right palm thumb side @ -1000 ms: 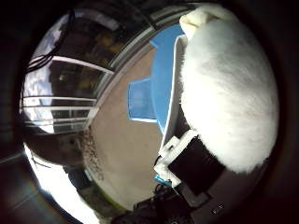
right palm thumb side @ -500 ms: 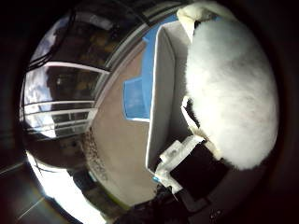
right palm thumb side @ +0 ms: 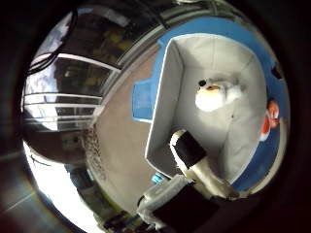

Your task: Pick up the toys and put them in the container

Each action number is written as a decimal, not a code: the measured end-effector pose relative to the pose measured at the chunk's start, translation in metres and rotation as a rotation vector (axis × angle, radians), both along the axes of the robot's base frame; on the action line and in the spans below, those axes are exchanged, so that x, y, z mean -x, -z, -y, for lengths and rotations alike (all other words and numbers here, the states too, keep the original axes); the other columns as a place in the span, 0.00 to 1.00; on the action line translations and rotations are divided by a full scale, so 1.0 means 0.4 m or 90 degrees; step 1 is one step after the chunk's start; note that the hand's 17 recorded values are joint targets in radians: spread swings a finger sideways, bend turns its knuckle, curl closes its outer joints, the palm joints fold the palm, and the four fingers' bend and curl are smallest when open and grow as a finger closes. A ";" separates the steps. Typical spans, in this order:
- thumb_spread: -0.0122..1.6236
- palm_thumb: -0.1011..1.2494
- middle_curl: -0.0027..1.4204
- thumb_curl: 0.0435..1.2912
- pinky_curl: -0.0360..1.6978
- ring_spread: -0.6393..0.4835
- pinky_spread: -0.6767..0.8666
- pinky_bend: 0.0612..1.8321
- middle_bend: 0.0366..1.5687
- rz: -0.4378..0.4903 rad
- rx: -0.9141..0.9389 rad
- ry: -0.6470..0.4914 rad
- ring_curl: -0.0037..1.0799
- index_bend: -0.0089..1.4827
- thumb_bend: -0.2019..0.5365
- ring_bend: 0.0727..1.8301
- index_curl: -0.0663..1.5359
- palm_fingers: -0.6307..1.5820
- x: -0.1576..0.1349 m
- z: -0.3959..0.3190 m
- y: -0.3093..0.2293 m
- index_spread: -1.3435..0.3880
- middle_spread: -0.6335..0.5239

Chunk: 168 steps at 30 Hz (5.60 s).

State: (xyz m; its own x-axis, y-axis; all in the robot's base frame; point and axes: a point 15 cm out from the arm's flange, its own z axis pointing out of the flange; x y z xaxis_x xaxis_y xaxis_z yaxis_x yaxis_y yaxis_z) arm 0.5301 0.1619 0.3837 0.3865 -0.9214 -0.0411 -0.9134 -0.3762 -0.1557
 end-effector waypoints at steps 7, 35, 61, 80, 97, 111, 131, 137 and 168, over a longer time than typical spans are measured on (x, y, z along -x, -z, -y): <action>0.72 0.43 0.24 0.24 0.27 0.86 0.78 0.46 0.09 0.061 -0.010 0.051 0.28 0.09 0.23 0.24 0.27 0.28 -0.048 0.162 -0.082 0.61 0.67; 0.70 0.46 0.24 0.23 0.21 0.84 0.79 0.46 0.09 -0.027 0.076 0.103 0.28 0.11 0.23 0.23 0.21 0.35 -0.213 0.780 0.438 0.68 0.59; 0.68 0.50 0.33 0.25 0.19 0.73 0.74 0.58 0.35 -0.058 0.113 0.050 0.36 0.16 0.25 0.45 0.20 0.85 -0.233 0.748 0.581 0.64 0.48; 0.65 0.81 0.63 0.43 0.38 0.50 0.55 0.85 0.80 0.044 0.133 0.025 0.67 0.57 0.26 0.78 0.49 0.73 -0.111 0.731 0.046 0.45 0.41; 0.66 0.79 0.67 0.53 0.44 0.49 0.51 0.87 0.85 0.162 0.082 -0.203 0.70 0.59 0.25 0.83 0.69 0.70 0.075 0.063 -0.281 0.43 0.42; 0.67 0.78 0.67 0.57 0.48 0.49 0.51 0.86 0.86 0.053 0.032 -0.234 0.70 0.53 0.25 0.85 0.79 0.69 0.009 -0.245 0.057 0.41 0.43; 0.70 0.47 0.32 0.33 0.33 0.81 0.71 0.58 0.20 -0.006 0.054 -0.178 0.33 0.10 0.21 0.36 0.50 0.21 0.059 -0.108 0.020 0.54 0.58; 0.70 0.45 0.28 0.28 0.28 0.84 0.75 0.52 0.13 0.065 0.044 -0.156 0.29 0.07 0.22 0.31 0.38 0.26 0.077 0.005 -0.149 0.58 0.62; 0.68 0.43 0.25 0.21 0.19 0.84 0.75 0.44 0.10 -0.221 0.282 -0.021 0.28 0.11 0.23 0.23 0.19 0.29 -0.002 0.588 0.294 0.70 0.68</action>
